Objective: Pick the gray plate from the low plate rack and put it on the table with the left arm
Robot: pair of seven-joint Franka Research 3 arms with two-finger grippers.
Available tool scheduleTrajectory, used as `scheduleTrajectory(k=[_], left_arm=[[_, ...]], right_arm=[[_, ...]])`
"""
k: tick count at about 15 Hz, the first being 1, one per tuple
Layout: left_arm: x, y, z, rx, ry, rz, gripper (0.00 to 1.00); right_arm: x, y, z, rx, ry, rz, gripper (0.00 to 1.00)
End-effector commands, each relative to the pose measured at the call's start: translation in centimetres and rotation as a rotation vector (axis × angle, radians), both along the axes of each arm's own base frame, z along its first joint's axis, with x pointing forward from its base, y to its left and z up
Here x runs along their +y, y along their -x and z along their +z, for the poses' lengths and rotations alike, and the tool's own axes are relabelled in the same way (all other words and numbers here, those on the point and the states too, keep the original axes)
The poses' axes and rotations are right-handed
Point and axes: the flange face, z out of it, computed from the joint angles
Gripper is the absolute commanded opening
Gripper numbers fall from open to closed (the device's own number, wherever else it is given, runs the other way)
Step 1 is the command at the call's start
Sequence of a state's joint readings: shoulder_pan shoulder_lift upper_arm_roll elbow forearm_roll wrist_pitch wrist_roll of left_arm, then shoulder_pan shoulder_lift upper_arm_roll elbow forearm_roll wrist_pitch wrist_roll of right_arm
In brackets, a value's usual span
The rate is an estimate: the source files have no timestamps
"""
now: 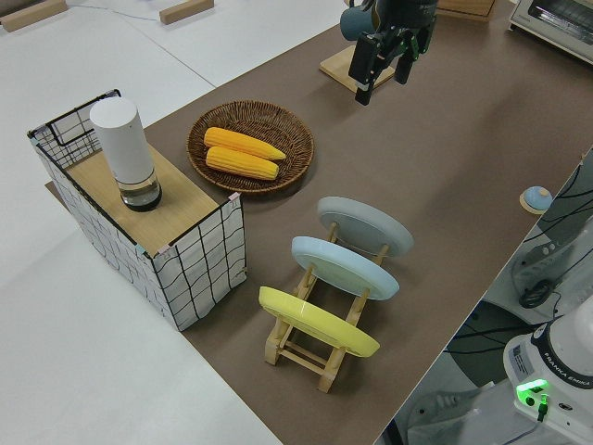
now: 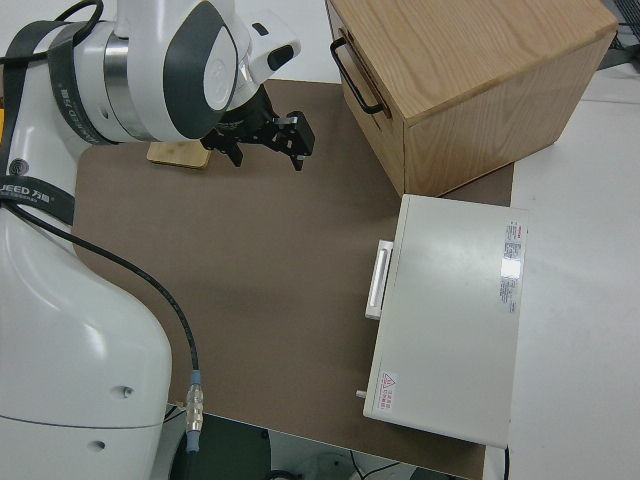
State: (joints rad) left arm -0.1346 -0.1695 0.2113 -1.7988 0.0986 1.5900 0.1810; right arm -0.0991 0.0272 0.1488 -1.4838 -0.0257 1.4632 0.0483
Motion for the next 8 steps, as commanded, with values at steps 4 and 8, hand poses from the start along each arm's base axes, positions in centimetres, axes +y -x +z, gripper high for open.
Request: scheduleTrajectory(k=[4, 8], left_arm=[[2.3, 2.6, -2.7, 0.034, -0.034, -0.02, 0.99], [2.9, 5.1, -5.5, 0.009, -0.042, -0.028, 0.99]], right_arm=[[0.1, 0.0, 0.1, 0.003, -0.004, -0.003, 0.983], [0.1, 0.0, 0.1, 0.003, -0.004, -0.003, 0.983]])
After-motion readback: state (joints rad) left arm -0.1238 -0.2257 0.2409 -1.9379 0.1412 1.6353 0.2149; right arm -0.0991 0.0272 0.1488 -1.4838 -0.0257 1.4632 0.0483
